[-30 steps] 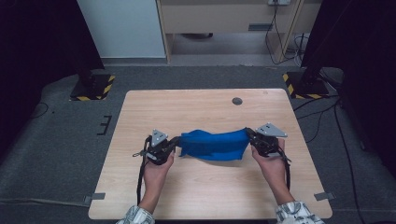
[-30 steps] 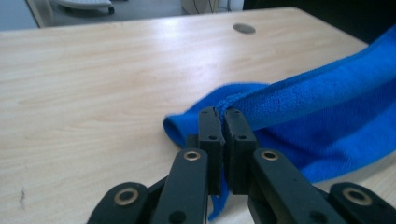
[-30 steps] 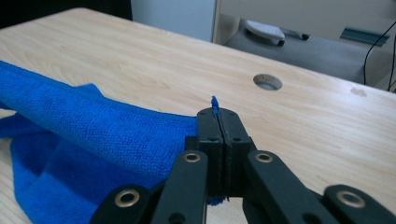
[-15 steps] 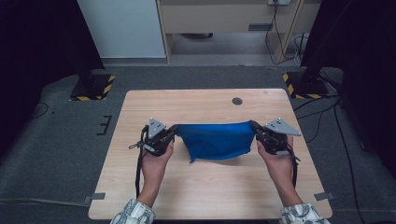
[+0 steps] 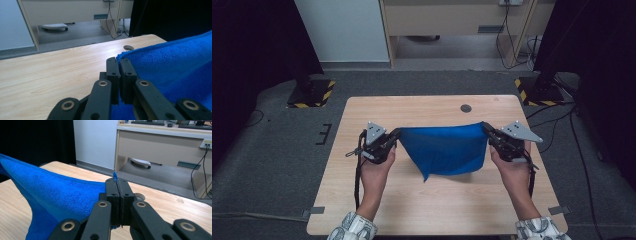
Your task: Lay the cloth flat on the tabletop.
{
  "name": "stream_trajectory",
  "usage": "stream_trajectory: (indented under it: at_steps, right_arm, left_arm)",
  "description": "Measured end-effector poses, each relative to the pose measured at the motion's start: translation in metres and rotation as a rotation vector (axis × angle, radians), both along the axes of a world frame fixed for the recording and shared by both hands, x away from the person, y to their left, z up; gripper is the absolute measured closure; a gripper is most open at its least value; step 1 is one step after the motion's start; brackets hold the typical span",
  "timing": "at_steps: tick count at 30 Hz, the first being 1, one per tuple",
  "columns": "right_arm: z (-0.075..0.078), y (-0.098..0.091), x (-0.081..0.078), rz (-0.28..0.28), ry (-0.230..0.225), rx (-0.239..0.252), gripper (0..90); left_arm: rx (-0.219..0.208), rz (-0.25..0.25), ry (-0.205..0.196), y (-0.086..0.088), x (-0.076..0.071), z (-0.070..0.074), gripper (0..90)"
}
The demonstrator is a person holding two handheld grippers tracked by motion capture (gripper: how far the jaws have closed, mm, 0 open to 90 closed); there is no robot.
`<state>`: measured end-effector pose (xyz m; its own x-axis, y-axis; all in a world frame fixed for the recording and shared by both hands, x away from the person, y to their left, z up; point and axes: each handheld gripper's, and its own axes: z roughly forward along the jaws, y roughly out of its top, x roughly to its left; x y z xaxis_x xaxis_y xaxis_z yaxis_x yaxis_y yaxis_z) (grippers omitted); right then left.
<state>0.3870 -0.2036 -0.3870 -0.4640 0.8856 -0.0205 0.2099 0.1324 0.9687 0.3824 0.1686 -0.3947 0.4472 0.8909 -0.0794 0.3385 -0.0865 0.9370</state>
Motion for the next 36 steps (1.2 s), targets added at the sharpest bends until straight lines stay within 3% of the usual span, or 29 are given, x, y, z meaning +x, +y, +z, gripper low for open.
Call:
stream_trajectory:
  at_steps: [10, 16, 29, 36]
  right_arm:
    - [0.011, 0.001, -0.007, 0.012, -0.034, -0.003, 88.9]
    - [0.018, -0.001, -0.017, 0.025, -0.057, 0.002, 88.9]
    - [0.04, -0.002, -0.041, 0.059, -0.117, 0.015, 88.9]
    - [0.052, -0.007, -0.067, 0.091, -0.149, 0.025, 88.9]
  left_arm:
    - [-0.002, 0.004, -0.014, 0.004, -0.005, 0.007, 86.8]
    - [-0.028, -0.003, -0.031, 0.007, -0.017, 0.014, 86.7]
    - [-0.029, -0.023, -0.067, 0.013, -0.041, 0.038, 86.3]
    - [-0.019, -0.044, -0.115, 0.013, -0.071, 0.06, 86.3]
